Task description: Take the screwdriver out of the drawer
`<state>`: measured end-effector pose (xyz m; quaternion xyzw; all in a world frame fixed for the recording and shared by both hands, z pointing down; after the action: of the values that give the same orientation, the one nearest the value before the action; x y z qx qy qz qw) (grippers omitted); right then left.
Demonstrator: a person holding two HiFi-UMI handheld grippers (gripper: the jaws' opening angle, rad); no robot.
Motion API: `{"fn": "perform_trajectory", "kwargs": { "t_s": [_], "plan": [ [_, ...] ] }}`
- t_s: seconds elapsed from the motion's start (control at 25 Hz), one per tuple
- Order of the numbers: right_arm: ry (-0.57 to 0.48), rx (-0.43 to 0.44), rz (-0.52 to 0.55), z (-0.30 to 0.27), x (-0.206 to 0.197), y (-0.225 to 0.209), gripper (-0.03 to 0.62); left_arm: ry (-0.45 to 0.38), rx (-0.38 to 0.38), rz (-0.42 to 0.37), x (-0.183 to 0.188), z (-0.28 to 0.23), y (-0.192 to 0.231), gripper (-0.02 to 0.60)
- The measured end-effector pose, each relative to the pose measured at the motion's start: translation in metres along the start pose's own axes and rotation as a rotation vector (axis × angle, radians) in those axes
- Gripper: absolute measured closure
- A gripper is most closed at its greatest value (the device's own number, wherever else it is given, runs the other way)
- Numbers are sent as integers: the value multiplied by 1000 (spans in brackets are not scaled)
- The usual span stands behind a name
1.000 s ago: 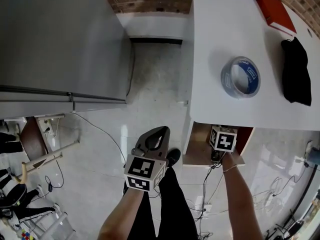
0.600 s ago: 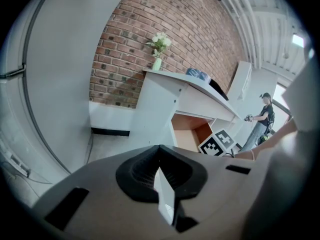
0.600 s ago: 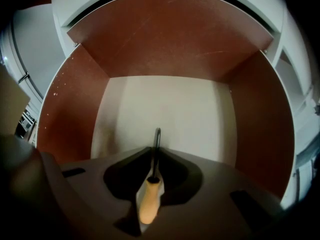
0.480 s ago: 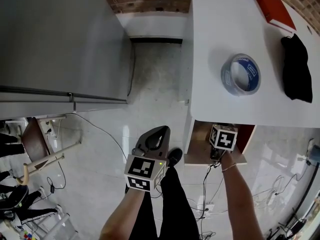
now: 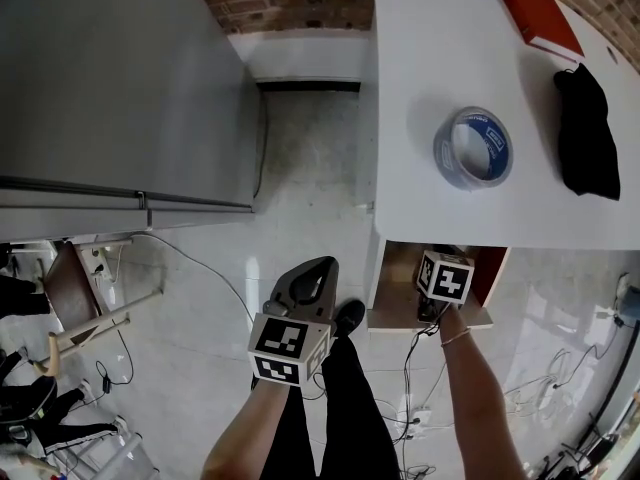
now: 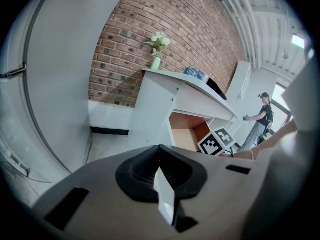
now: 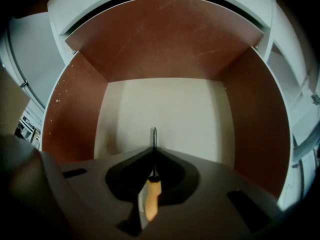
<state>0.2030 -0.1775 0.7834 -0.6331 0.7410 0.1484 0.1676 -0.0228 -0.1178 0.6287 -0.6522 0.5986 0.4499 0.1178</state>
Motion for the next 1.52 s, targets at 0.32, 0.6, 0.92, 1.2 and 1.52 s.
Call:
{"fn": "perform_trajectory", "kwargs": {
  "t_s": [0.32,0.6,0.92,1.2,1.52],
  "plan": [
    [-107,15,-38,37,16,2,574,-7,-27,-3,8,3,-9,589],
    [-237,44,-30,94,31,16,574,-5,-56,-32,20,14,-23,589],
    [-386,77,-132,180,50,27,574,-2,-94,-91,45,29,-35,589],
    [-503,75,-217,254,70,36,574,1,-159,-124,68,42,-59,589],
    [-617,36,-271,330,81,34,574,-10,-244,-195,96,54,-89,589]
  ]
}}
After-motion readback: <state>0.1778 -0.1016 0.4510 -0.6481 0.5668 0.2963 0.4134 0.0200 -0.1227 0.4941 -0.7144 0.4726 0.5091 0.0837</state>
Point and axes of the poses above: the fingertips, and each gripper's own axes: z backward along the fingers, y to its left, x out of its top, the point moved 1 cm from there along z, backward along the fingers, and after that the axes turned 3 degrees about -x, right-handed, at the moved point
